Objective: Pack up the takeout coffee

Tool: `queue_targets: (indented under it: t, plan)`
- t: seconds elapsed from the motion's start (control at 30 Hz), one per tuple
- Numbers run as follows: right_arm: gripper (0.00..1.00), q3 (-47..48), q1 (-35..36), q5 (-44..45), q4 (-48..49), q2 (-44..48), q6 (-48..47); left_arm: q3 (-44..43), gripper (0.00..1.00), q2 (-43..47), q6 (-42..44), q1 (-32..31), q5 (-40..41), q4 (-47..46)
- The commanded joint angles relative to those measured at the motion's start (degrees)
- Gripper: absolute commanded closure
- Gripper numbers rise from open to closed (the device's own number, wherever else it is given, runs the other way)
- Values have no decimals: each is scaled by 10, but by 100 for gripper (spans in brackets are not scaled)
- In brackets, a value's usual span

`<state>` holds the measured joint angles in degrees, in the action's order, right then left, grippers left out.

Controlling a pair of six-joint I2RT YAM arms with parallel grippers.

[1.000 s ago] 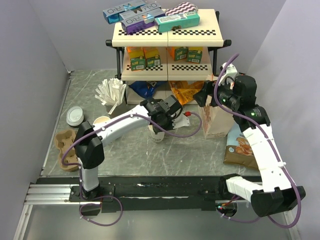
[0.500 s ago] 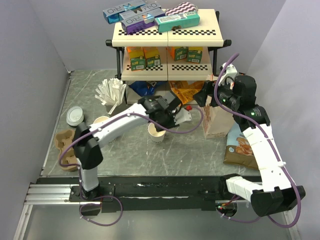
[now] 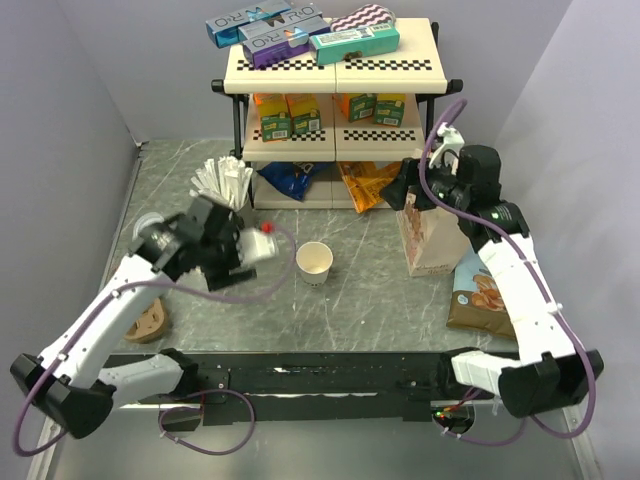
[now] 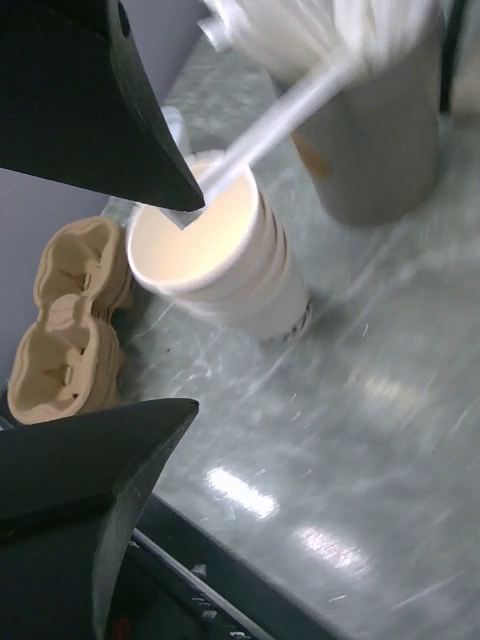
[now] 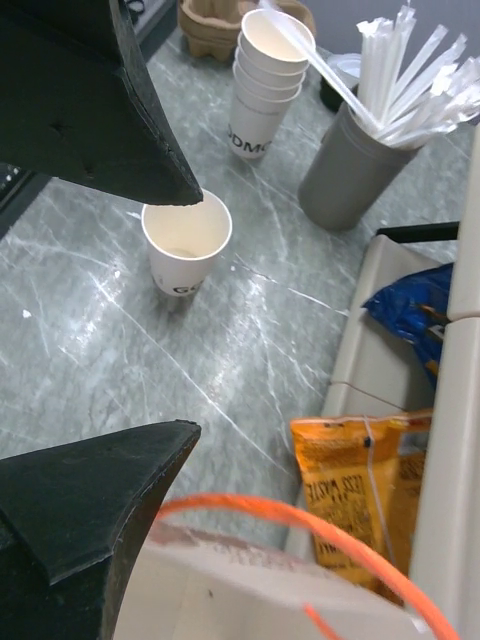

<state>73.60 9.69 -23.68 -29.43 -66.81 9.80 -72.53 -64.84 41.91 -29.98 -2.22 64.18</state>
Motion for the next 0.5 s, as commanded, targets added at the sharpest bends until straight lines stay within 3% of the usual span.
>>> queue_targets:
  t: [0.0, 0.2, 0.47]
  plan:
    - [7, 36, -3, -33, 29, -33, 29, 80, 21, -13, 116, -50, 13, -45]
    - [7, 47, -2, -32, 25, -37, 25, 107, 31, -119, 144, -79, 70, -72]
    - [7, 17, -1, -32, 32, -11, 32, 269, 31, -122, 256, -85, 183, -200]
